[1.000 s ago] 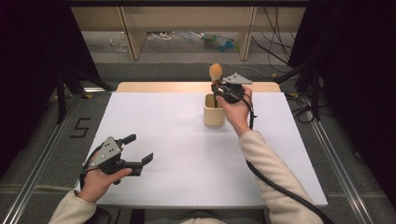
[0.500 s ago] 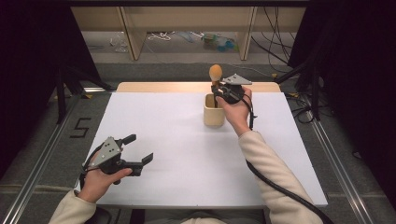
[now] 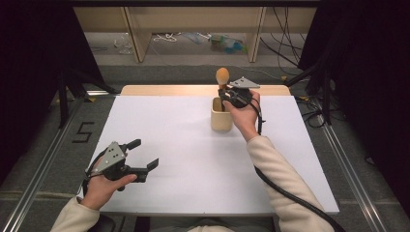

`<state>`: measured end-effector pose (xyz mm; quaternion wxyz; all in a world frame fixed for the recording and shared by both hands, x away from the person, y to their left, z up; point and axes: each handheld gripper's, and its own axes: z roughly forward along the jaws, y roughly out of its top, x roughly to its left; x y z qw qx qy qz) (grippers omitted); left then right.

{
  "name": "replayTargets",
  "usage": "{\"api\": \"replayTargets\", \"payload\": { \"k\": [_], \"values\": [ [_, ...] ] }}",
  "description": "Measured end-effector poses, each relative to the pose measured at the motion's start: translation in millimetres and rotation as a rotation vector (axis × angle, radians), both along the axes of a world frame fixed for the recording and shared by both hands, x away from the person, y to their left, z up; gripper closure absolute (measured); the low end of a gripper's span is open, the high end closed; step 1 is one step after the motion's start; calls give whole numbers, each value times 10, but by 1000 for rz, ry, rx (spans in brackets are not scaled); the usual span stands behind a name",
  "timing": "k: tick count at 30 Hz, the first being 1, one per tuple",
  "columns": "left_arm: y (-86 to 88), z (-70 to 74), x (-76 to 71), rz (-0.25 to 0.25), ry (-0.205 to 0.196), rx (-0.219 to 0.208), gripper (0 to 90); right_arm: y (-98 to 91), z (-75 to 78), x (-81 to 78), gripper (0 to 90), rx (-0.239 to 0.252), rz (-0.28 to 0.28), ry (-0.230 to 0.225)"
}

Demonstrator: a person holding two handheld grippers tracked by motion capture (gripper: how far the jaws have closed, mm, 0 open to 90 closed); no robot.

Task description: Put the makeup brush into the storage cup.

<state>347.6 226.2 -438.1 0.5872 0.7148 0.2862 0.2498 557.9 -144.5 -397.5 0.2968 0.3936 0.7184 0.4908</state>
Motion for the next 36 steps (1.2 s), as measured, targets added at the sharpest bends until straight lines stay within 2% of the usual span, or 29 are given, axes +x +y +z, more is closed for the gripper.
{"api": "replayTargets", "payload": {
  "k": [13, 15, 16, 17, 18, 19, 20, 22, 26, 36],
  "values": [
    [2, 1, -1, 0, 0, 0, 63, 0, -1, -1, 663, 10, -6, 3],
    [2, 2, -2, 0, 0, 0, 63, -7, 2, -6, 639, 20, -31, 4],
    [0, 0, 1, -3, -2, -6, 63, -13, 11, -9, 581, 39, -38, 2],
    [4, 3, -2, 0, -1, 1, 63, -19, 30, -6, 466, 56, -37, -8],
    [6, 4, -2, -2, 1, 3, 63, -18, 63, -11, 370, 69, -32, 5],
    [8, 6, -5, 0, 5, 8, 63, -17, 88, -7, 237, 76, -33, -2],
    [3, 2, -2, 0, 0, 1, 63, -10, 117, -10, 163, 85, -45, 0],
    [0, 2, -3, -2, -1, 1, 63, -15, 156, -16, 157, 97, -33, -21],
    [0, 3, -2, -2, -2, 2, 63, -1, 178, -23, 158, 112, -48, -32],
    [1, 3, -4, -1, -1, 2, 63, -18, 196, -33, 156, 103, -70, -27]
  ]
}}
